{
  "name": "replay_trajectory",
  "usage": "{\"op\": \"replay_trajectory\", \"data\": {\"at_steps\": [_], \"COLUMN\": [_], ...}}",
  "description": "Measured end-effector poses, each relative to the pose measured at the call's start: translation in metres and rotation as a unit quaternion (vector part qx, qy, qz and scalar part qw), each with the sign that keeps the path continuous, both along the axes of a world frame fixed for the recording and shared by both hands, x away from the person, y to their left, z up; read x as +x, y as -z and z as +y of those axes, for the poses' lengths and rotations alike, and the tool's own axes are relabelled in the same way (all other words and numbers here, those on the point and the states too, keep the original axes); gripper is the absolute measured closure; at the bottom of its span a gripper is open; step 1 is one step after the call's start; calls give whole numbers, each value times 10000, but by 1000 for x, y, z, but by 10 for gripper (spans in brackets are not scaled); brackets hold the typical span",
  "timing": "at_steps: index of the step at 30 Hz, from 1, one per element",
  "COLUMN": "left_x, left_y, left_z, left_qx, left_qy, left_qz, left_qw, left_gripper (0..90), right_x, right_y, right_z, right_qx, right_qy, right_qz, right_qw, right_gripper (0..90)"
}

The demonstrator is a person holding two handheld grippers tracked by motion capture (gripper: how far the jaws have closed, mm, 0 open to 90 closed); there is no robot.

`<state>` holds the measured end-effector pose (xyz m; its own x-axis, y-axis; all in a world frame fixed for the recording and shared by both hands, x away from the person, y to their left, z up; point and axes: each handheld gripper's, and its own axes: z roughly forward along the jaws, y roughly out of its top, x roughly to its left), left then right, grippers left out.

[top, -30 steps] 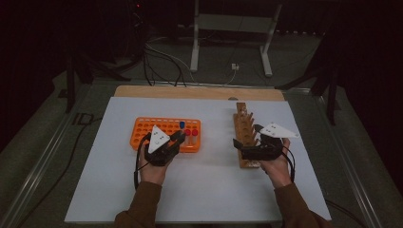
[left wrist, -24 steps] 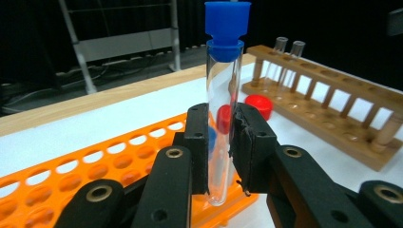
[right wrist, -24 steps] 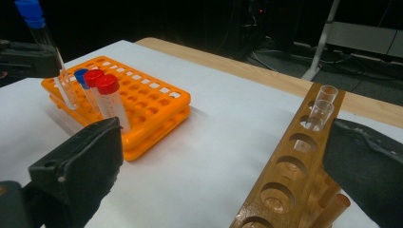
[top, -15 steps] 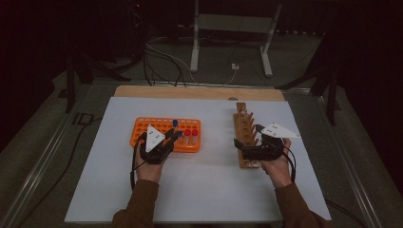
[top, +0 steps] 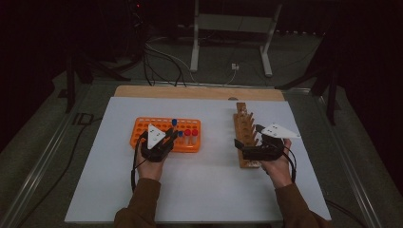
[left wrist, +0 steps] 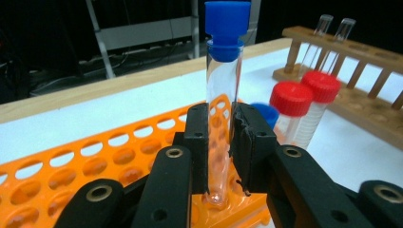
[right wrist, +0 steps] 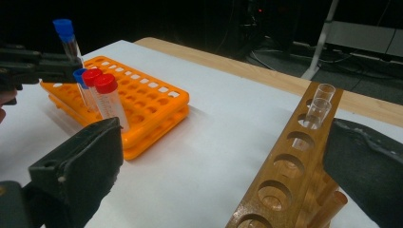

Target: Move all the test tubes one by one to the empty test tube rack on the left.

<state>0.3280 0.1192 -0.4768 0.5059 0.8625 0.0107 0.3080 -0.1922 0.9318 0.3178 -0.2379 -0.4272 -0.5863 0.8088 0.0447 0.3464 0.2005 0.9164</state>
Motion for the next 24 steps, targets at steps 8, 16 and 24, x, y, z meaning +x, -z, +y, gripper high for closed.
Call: {"op": "replay_trajectory", "data": {"at_steps": [8, 16, 24], "left_x": [2, 2, 3], "left_y": [15, 23, 26], "left_z": [4, 4, 3], "left_qx": [51, 226, 290], "left_qy": [80, 94, 104], "left_qz": [397, 605, 701], "left_qw": [9992, 9979, 9971], "left_gripper": [772, 776, 771], "right_x": [0, -1, -1], "right_y": [1, 1, 1], "right_z": [0, 1, 0], "right_qx": [-1, -16, 7], "right_qy": [-13, -38, -27], "right_qz": [16, 15, 20], "right_qw": [10000, 10000, 10000], "right_gripper": [4, 4, 4]}}
